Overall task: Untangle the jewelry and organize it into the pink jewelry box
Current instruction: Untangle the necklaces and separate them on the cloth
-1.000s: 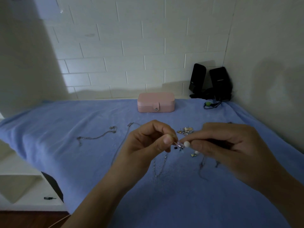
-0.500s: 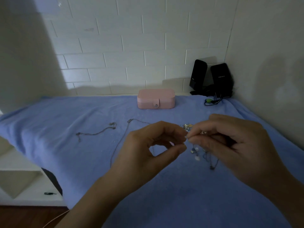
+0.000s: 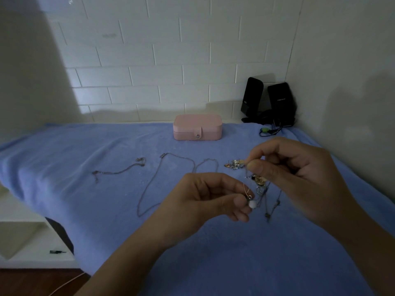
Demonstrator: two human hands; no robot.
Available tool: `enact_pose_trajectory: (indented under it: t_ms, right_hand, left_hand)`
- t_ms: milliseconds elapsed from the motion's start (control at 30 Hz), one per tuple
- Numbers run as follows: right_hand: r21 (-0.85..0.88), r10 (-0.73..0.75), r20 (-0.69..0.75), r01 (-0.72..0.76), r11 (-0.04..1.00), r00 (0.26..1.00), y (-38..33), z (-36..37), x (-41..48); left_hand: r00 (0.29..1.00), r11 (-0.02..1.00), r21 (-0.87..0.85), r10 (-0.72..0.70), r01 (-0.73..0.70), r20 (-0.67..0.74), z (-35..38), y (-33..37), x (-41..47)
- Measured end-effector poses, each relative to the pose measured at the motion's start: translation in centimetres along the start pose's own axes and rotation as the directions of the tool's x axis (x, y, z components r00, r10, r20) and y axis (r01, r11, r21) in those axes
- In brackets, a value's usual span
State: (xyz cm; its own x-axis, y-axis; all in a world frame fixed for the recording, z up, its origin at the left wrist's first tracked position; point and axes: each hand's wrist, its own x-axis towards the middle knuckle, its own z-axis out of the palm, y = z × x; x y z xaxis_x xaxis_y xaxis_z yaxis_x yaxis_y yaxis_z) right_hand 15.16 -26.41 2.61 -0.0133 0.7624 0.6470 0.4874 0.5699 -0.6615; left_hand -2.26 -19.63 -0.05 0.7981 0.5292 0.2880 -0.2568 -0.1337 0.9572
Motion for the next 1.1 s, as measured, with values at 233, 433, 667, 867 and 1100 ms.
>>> enact_pose_trajectory:
  t_ms: [233,433,667,867,1100]
  right_hand:
    - [-0.011,-0.009,0.03,0.009,1.0,1.0,-0.2,0.1,-0.1]
    - [-0.023,-0.019,0.052,0.021,1.0,0.998,0.0,-0.2,-0.1]
    - [-0.076,-0.036,0.104,0.044,0.996,0.994,0.8,-0.4,-0.1]
    - [-0.275,-0.191,0.118,0.217,0.937,0.975,0.6,0.0,0.1]
    - [-0.56,-0.382,0.147,0.395,0.728,0.912,1.3,0.9,-0.2]
  left_hand:
    - [0.999,1.0,0.01,0.024,-0.023,-0.028,0.2,0.1,0.1]
    - [0.991,0.996,0.056,0.075,-0.069,-0.111,0.4,0.1,0.5]
    - [0.944,0.991,-0.068,0.087,-0.115,-0.319,0.1,-0.3,0.7]
    - [0.96,0.982,-0.166,0.043,-0.092,-0.277,0.3,-0.6,0.9]
    - [0.994,0.946,-0.32,0.019,-0.053,-0.107,0.0,-1.0,1.5]
